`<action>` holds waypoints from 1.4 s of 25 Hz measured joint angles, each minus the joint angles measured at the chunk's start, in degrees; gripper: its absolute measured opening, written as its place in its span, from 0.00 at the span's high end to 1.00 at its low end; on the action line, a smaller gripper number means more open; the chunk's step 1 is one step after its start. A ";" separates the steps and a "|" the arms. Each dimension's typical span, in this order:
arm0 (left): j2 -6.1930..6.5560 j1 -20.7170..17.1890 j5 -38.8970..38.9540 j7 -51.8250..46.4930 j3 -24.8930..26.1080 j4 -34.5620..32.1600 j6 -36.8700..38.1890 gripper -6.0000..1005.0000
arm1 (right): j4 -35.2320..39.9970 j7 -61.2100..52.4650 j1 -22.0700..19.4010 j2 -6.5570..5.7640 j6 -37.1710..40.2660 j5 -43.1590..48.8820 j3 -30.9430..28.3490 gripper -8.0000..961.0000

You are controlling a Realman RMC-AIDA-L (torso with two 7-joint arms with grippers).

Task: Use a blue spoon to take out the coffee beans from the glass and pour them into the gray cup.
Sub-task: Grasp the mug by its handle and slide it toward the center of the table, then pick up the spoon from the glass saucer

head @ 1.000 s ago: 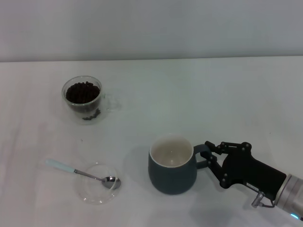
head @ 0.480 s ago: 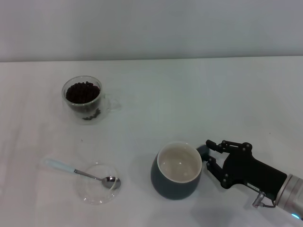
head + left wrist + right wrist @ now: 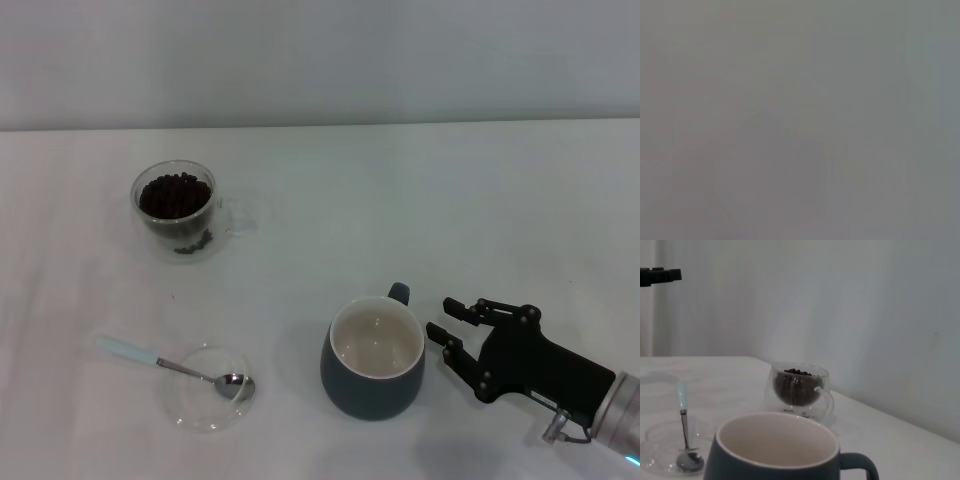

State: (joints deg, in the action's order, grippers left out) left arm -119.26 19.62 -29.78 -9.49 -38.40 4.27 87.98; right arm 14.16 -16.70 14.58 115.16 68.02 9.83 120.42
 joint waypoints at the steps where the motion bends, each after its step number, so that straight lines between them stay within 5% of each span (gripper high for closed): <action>1: 0.00 0.00 0.04 0.00 0.00 -0.02 0.00 0.32 | -0.02 0.16 -0.18 -0.05 0.03 0.00 -0.04 0.66; 7: 0.05 -0.02 0.25 0.00 0.08 -0.08 0.00 0.32 | -0.88 1.14 -1.65 -0.22 2.73 -0.48 -0.60 0.67; 9: 0.09 -0.02 0.33 0.00 0.14 -0.08 -0.01 0.32 | -1.77 1.25 -1.90 -0.26 4.29 -0.54 -0.82 0.48; 15: 0.08 -0.11 0.27 -0.77 0.02 0.15 -0.08 0.32 | -6.12 1.29 -2.33 -0.47 7.80 -0.62 -6.17 0.23; 19: 0.03 -0.31 -0.11 -3.93 0.00 0.27 -0.09 0.32 | -8.46 1.39 -3.09 -1.55 11.99 -0.62 -12.98 0.23; 24: 0.06 -2.46 -7.12 -21.36 -0.06 -0.12 0.81 0.32 | -9.48 3.50 -3.69 -2.63 15.09 -0.61 -22.72 0.23; 35: -0.34 -4.29 -19.96 -49.70 -0.20 1.89 5.67 0.32 | -7.95 10.64 -1.66 -2.89 14.90 -0.60 -42.50 0.23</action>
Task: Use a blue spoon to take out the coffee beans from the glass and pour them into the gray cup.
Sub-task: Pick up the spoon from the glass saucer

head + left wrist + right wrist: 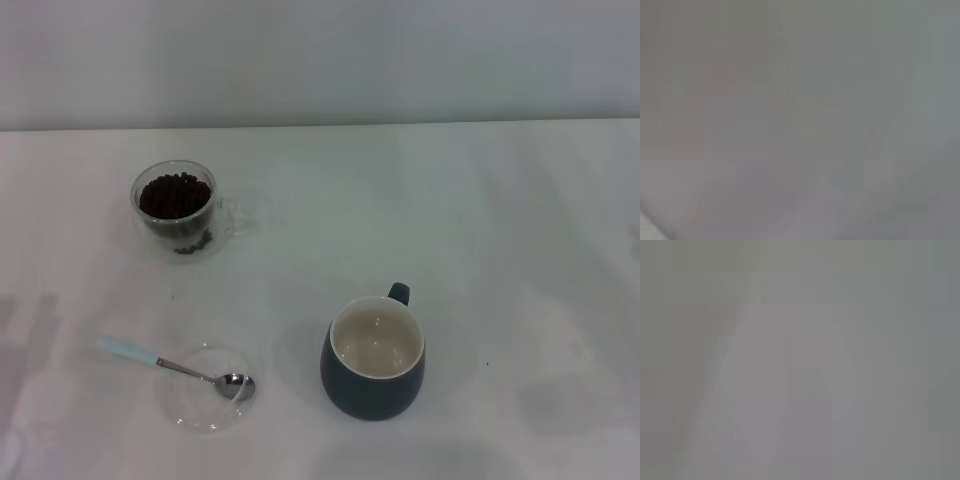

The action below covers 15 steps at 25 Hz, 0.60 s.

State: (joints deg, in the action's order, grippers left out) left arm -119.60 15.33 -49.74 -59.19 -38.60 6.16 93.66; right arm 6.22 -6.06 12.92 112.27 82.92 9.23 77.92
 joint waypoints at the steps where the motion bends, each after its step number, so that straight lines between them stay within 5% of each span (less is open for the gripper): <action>1: -0.01 -0.04 -1.56 -4.09 -0.20 1.20 0.59 0.32 | 0.76 0.08 0.01 -0.21 -0.05 0.00 -1.60 0.23; 15: 0.16 -1.83 -2.24 -24.10 -6.01 5.59 -1.34 0.32 | 3.75 1.01 1.76 -1.89 -1.09 0.44 -7.71 0.23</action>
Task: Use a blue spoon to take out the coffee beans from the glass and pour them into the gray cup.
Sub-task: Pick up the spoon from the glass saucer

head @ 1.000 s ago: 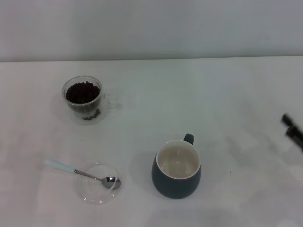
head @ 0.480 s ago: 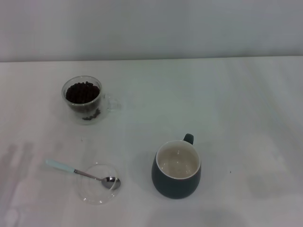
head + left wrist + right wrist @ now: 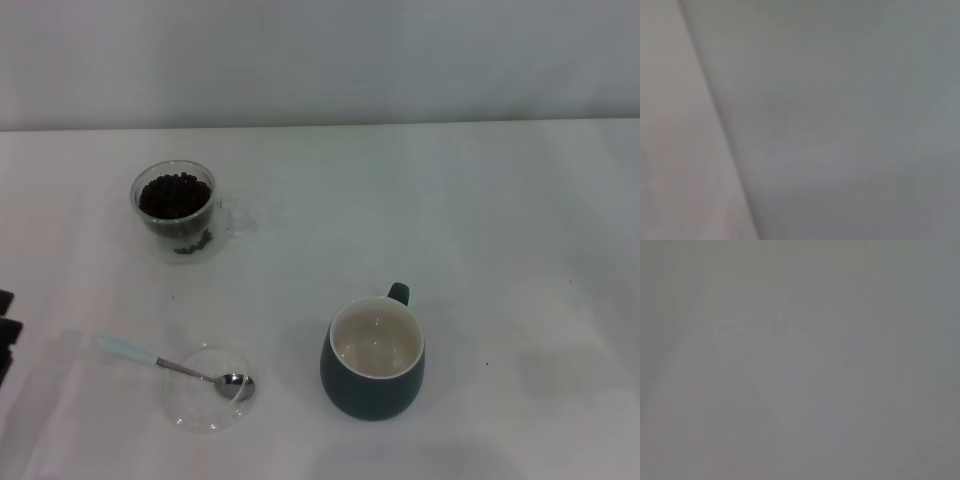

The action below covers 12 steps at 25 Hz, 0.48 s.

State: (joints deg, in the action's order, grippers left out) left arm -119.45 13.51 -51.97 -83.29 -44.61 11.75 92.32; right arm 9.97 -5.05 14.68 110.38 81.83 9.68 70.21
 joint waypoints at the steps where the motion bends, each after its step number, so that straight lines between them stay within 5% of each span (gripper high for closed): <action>1: 0.00 -0.01 0.00 -1.20 -0.57 -0.04 -0.75 0.32 | 0.19 0.40 0.02 0.10 -0.03 0.02 0.00 0.23; 12: 0.19 -0.45 -0.10 -6.72 -4.21 -0.24 -5.00 0.32 | 1.37 2.87 0.05 1.25 -0.35 0.09 0.11 0.23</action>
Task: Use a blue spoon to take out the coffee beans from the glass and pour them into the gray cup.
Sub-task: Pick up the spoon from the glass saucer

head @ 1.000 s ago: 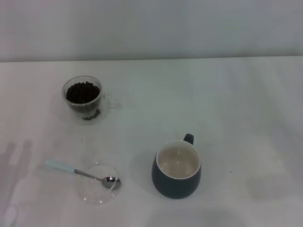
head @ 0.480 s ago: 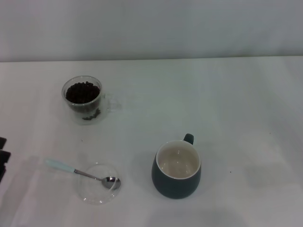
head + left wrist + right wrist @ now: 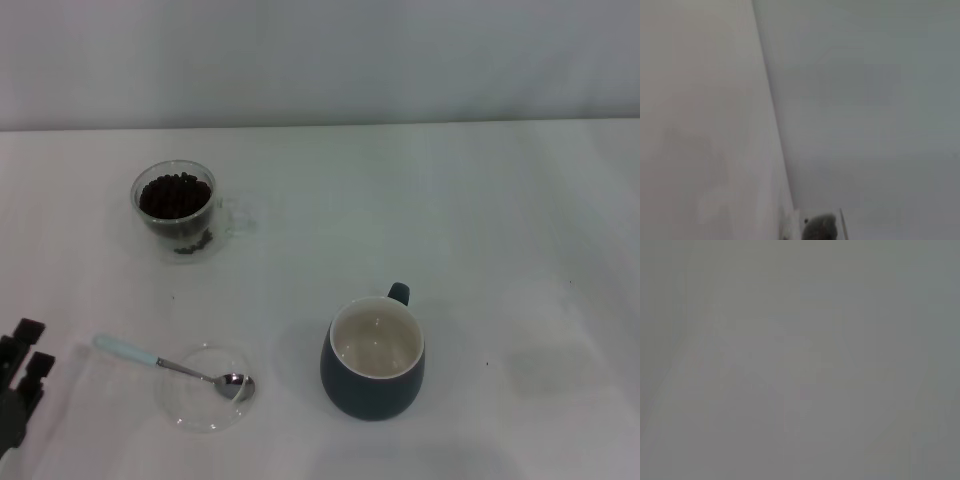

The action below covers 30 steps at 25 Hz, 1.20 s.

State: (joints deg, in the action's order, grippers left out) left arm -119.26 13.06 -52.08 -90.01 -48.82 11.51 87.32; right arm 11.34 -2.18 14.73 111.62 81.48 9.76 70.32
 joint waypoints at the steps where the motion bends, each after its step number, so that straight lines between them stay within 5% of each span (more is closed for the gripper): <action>1: 0.00 0.41 -0.03 -0.10 -0.56 0.00 -0.55 0.32 | 0.00 0.02 0.00 0.05 -0.01 0.00 0.04 0.23; 30: -0.64 7.74 -3.92 -0.05 -3.47 -0.54 -8.97 0.32 | 1.90 1.13 -1.55 1.65 1.61 0.08 0.16 0.23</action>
State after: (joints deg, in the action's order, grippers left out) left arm -119.89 20.80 -55.99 -90.06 -52.29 10.96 78.35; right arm 13.24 -1.05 13.19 113.27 83.09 9.85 70.48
